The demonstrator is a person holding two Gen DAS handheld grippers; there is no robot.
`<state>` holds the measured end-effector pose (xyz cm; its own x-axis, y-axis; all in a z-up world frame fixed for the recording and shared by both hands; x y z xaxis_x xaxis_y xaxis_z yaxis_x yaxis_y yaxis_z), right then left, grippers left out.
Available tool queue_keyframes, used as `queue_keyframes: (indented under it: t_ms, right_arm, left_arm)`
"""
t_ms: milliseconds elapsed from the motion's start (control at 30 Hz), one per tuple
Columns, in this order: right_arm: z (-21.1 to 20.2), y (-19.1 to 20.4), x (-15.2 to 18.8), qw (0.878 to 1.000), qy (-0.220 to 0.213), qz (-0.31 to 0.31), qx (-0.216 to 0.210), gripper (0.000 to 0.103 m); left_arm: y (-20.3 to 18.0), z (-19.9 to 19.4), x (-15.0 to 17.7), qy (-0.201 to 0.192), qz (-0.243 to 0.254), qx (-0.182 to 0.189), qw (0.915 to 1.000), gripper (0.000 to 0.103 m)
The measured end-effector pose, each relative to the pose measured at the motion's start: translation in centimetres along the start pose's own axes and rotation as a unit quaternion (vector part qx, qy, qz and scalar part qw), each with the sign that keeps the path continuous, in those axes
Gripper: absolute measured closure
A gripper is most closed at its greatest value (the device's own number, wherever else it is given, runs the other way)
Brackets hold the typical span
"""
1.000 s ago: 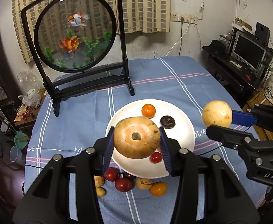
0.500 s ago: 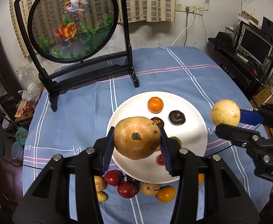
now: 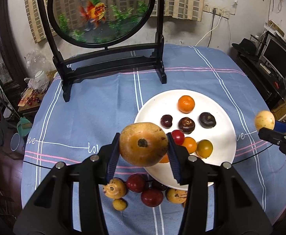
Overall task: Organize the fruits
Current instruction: 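Carry the brown and pale yellow fruits onto the white plate and open both tools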
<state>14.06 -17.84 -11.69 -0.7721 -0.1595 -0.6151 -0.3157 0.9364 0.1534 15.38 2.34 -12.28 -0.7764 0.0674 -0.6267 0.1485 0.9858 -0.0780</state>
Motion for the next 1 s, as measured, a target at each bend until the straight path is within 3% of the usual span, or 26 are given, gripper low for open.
queue_keyframes:
  t_ms: [600,1000]
  right_arm:
    - [1.8,-0.3,1.1,1.0,0.021,0.004,-0.004,0.068]
    - [3.3,0.8,-0.1,1.0,0.021,-0.002,-0.017,0.068]
  left_arm:
    - [-3.2,1.4,-0.7,0.003,0.032,0.013,0.9994,0.057]
    - [-5.2,3.3,-1.2,0.013,0.054,0.016,0.9983,0.057]
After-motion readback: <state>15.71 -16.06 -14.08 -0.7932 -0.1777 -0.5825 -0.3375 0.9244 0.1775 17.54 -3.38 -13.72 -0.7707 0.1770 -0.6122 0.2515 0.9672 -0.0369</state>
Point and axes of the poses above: each gripper's, at about its wrist camera, not at the fingertips, and z roughly the way its jaws point, y to its left, x to its underside, the point moved 8 cm from there along z, roughly the way its jaws point, and after that the axes turned 7 degrees about x, right-handed, at the moved point
